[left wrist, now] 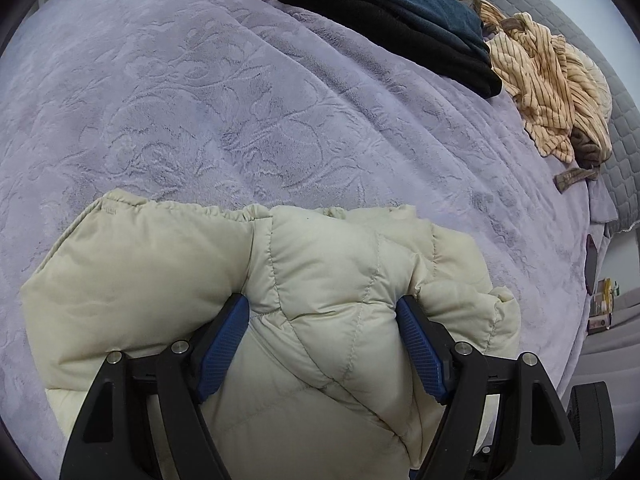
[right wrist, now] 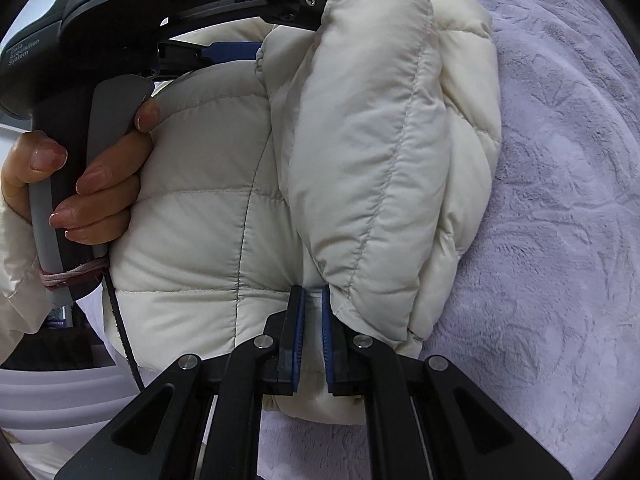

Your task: Fold large clothes

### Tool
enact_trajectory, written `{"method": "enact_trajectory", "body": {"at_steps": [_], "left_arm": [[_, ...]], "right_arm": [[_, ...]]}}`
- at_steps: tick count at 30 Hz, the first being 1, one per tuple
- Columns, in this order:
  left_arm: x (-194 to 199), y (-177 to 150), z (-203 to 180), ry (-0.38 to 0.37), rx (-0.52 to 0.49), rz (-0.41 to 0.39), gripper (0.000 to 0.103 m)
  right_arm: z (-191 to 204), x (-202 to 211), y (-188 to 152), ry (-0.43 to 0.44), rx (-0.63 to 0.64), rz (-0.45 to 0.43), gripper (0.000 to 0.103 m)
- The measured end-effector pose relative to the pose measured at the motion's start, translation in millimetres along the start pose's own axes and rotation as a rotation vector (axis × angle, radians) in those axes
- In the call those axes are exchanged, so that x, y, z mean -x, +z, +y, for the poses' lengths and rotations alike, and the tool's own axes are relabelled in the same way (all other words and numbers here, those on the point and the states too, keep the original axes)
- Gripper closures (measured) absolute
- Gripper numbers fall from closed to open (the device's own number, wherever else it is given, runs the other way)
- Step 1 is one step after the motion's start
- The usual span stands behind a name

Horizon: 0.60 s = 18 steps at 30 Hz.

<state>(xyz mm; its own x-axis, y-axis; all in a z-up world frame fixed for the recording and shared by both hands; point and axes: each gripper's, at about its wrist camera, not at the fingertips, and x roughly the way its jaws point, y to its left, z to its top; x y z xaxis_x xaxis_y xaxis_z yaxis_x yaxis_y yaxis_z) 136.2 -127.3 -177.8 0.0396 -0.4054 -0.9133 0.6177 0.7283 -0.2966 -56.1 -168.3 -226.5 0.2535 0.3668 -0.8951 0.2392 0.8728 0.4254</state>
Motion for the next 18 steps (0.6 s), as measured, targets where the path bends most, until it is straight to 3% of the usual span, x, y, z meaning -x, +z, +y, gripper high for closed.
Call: {"method": "enact_trajectory", "body": {"at_steps": [18], "left_arm": [[-2.0,-2.3,-3.1,0.023,-0.019,-0.016,0.025]], "right_arm": [[-5.7,4.2,-2.0,0.000,-0.009,0.007,0.096]]}}
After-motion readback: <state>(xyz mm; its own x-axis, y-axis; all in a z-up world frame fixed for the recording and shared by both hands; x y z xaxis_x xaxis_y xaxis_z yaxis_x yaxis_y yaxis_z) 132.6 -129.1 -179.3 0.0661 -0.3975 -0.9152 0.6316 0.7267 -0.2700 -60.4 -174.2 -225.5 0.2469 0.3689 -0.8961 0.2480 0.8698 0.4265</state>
